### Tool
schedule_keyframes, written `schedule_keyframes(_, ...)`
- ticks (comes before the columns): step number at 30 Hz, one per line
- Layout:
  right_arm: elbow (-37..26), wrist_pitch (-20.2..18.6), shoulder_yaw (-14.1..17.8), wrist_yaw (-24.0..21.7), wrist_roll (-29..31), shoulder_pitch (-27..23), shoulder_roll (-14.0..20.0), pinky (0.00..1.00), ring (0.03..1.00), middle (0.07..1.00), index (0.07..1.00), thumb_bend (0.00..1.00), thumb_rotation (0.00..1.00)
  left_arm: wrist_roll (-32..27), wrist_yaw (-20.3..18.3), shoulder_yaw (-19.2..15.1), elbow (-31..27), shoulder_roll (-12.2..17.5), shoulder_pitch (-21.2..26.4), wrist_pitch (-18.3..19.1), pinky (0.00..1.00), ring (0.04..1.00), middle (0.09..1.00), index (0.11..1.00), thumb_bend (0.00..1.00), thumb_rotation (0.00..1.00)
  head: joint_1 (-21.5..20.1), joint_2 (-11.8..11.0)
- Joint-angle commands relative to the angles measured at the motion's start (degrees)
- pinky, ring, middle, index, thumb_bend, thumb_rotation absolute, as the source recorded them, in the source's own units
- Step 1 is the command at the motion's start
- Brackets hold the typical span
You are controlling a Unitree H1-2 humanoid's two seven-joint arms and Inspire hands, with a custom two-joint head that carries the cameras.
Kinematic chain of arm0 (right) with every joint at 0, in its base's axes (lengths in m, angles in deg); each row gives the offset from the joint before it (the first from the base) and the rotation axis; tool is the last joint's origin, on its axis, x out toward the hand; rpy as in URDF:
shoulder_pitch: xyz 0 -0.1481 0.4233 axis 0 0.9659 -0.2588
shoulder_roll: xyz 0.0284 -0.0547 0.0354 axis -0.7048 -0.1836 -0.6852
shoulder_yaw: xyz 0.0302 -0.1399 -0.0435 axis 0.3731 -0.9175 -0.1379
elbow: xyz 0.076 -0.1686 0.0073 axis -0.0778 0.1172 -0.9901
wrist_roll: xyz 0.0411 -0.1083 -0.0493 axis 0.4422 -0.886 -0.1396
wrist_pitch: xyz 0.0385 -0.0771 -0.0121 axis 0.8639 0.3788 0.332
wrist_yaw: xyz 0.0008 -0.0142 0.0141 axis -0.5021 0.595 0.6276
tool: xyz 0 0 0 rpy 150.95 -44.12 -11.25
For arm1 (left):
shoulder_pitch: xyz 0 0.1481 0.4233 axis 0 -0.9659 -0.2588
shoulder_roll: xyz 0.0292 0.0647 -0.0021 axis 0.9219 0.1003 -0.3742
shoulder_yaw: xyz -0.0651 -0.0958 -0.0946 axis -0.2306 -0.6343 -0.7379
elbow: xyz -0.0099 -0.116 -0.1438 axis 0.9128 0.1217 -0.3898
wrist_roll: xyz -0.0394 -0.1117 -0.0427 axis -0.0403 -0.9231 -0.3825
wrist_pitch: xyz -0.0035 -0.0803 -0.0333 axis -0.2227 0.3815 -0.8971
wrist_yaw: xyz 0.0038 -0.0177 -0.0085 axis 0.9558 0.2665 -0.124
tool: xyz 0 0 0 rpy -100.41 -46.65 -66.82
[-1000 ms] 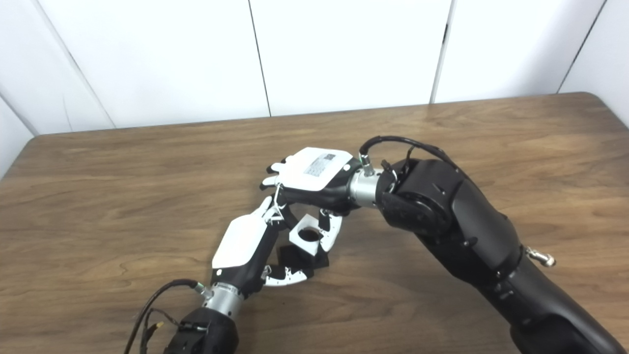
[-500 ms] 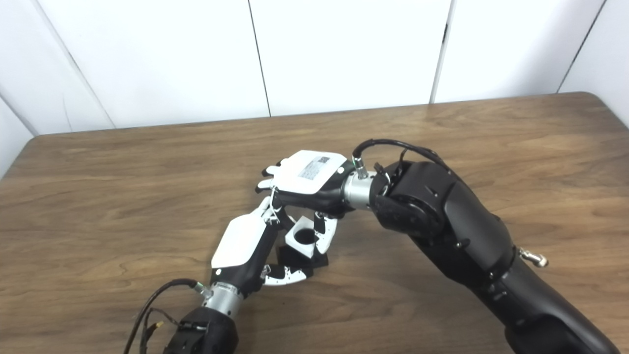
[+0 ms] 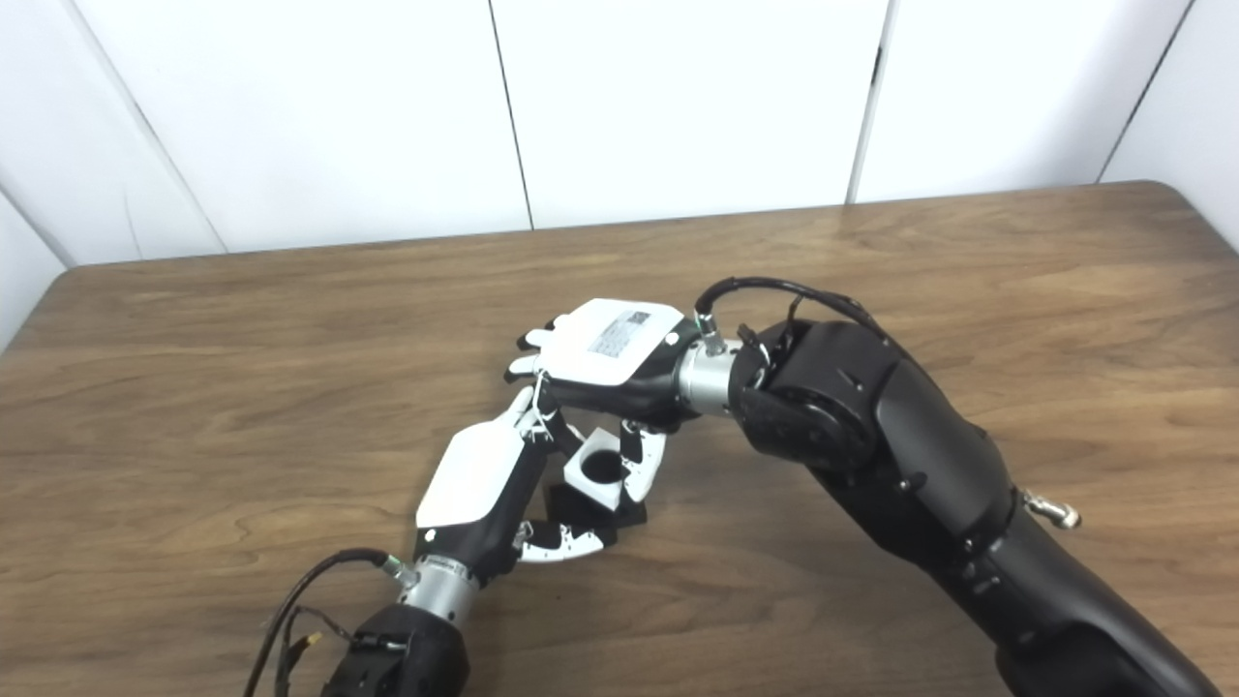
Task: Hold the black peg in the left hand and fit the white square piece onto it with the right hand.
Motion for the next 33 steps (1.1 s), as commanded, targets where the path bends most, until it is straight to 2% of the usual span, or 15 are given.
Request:
schedule_keyframes(1,-0.06,0.91,0.46,1.13,-0.15,-1.15,0.28,1.0,1.0,0.945,0.494,0.52,0.14,1.45,-0.13,-0.07,-0.9,0.15,1.05,0.41,0.93,1.0,0.936,0.493,0.52,0.07,0.01,0.03)
schedule_keyframes(17,2.2,2.11,0.49,2.93,-1.63,-0.17,1.03,1.0,1.0,0.944,0.494,0.52,0.15,1.47,-0.7,-0.14,-1.39,-0.07,1.0,0.93,0.92,1.0,0.936,0.493,0.52,0.07,0.03,0.15)
schedule_keyframes(19,2.54,2.1,0.54,3.32,-1.9,0.03,1.0,1.0,1.0,0.943,0.598,0.73,0.21,1.51,-0.53,-0.04,-1.31,0.02,1.01,0.83,0.92,1.0,0.934,0.493,0.52,0.07,0.03,0.15)
schedule_keyframes(21,2.77,1.95,0.59,3.5,-1.89,0.12,1.0,1.0,1.0,0.943,0.639,0.81,0.26,1.42,-0.35,0.01,-1.28,0.06,1.01,0.72,0.92,0.998,0.933,0.493,0.52,0.07,0.03,0.15)
schedule_keyframes(27,3.37,1.78,1.01,4.37,-1.23,0.28,1.26,0.99,1.0,0.943,0.657,0.9,0.37,1.77,-0.68,0.17,-1.44,0.13,0.97,1.03,0.93,0.998,0.928,0.493,0.52,0.07,-0.03,0.37)
schedule_keyframes(33,3.87,2.12,1.56,5.12,-0.54,0.55,1.54,0.97,1.0,0.939,0.662,0.94,0.4,2.57,-0.72,0.35,-1.66,0.22,0.76,1.34,0.93,0.99,0.921,0.494,0.52,0.07,-0.01,0.59)
